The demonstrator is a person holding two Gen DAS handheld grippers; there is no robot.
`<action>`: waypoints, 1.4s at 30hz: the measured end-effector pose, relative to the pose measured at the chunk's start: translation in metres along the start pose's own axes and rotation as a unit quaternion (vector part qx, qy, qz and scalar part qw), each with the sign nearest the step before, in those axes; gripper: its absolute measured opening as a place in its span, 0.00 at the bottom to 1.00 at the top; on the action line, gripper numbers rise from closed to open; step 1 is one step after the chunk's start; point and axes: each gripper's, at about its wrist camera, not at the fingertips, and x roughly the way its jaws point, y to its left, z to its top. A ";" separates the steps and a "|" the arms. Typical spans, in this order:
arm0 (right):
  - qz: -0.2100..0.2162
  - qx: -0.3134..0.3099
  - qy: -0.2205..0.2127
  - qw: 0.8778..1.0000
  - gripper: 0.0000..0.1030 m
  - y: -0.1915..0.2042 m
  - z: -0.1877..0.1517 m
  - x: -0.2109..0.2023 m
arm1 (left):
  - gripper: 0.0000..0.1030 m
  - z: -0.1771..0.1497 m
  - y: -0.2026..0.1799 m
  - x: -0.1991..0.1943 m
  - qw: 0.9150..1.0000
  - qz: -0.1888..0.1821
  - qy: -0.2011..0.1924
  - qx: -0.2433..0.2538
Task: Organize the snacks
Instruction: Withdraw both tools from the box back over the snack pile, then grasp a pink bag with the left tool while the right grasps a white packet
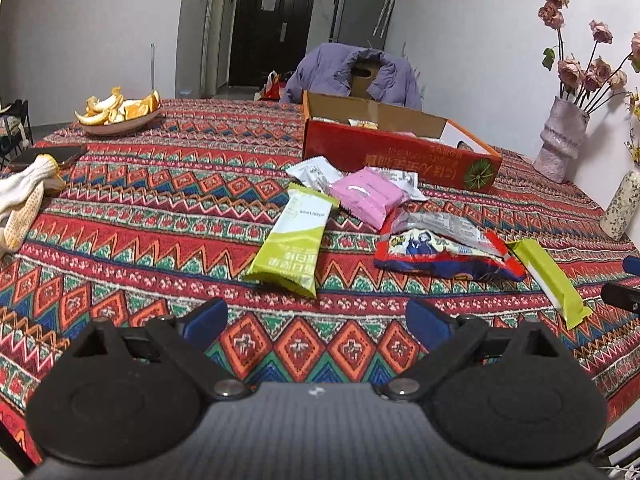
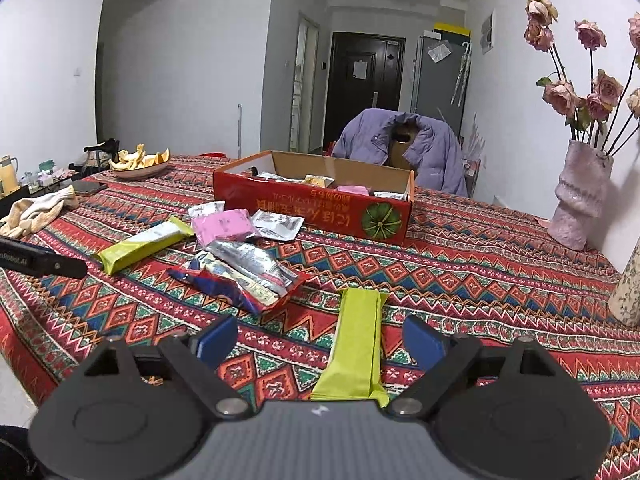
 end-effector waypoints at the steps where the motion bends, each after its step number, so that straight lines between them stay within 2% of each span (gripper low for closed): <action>1: 0.001 0.001 0.000 1.000 0.87 0.000 0.000 0.000 | 0.95 0.001 0.000 0.001 1.000 0.000 0.000 -0.001; 5: 0.014 0.013 0.007 1.000 0.87 -0.004 0.007 0.016 | 0.95 0.010 -0.003 0.011 1.000 0.000 0.003 0.004; 7: 0.015 0.015 0.008 1.000 0.87 -0.005 0.010 0.021 | 0.93 0.019 -0.010 0.019 1.000 0.007 -0.012 0.018; 9: 0.019 0.014 0.015 1.000 0.87 -0.006 0.016 0.032 | 0.93 0.027 -0.022 0.028 0.998 0.009 -0.040 0.054; 12: 0.020 0.011 0.015 1.000 0.87 -0.008 0.025 0.045 | 0.87 0.047 -0.038 0.053 0.993 0.004 -0.052 0.105; 15: 0.019 0.014 0.017 1.000 0.87 -0.013 0.035 0.060 | 0.76 0.072 -0.044 0.092 0.993 -0.011 -0.029 0.116; 19: 0.032 0.025 0.022 0.999 0.87 -0.022 0.048 0.080 | 0.76 0.095 -0.049 0.138 0.991 -0.041 -0.014 0.129; 20: 0.047 0.038 0.027 0.998 0.87 -0.028 0.055 0.094 | 0.76 0.098 -0.051 0.147 0.989 -0.052 -0.013 0.139; 23: 0.055 0.043 0.030 0.997 0.86 -0.031 0.064 0.108 | 0.77 0.102 -0.060 0.172 0.982 -0.070 0.011 0.172; 25: 0.060 0.036 0.031 0.997 0.86 -0.032 0.075 0.124 | 0.78 0.099 -0.065 0.185 0.978 -0.072 0.022 0.196; 27: 0.067 0.022 0.033 0.997 0.86 -0.029 0.086 0.140 | 0.77 0.092 -0.069 0.196 0.975 -0.056 0.026 0.214; 29: 0.078 0.004 0.036 0.996 0.86 -0.025 0.096 0.159 | 0.71 0.089 -0.066 0.199 0.977 -0.062 0.023 0.202; 30: 0.092 -0.026 0.039 0.995 0.86 -0.018 0.107 0.180 | 0.65 0.090 -0.064 0.198 0.978 -0.063 0.024 0.196; 31: 0.092 -0.026 0.039 0.995 0.86 -0.018 0.107 0.180 | 0.60 0.091 -0.063 0.197 0.980 -0.062 0.025 0.190; 34: 0.101 -0.073 0.052 0.991 0.85 -0.007 0.120 0.211 | 0.60 0.095 -0.056 0.184 0.984 -0.055 0.017 0.171; 36: 0.127 -0.106 0.072 0.984 0.84 0.002 0.134 0.243 | 0.60 0.103 -0.044 0.168 0.988 -0.046 0.003 0.146; 37: 0.127 -0.106 0.072 0.984 0.83 0.002 0.134 0.243 | 0.60 0.107 -0.035 0.159 0.991 -0.042 -0.006 0.127; 40: 0.185 -0.139 0.089 0.969 0.82 0.016 0.140 0.267 | 0.60 0.118 -0.005 0.136 0.998 -0.025 -0.022 0.062; 41: 0.203 -0.177 0.105 0.957 0.81 0.030 0.140 0.284 | 0.60 0.120 0.005 0.130 0.999 -0.015 -0.024 0.044; 42: 0.203 -0.177 0.105 0.957 0.81 0.030 0.140 0.284 | 0.60 0.120 0.012 0.126 0.999 -0.003 -0.024 0.033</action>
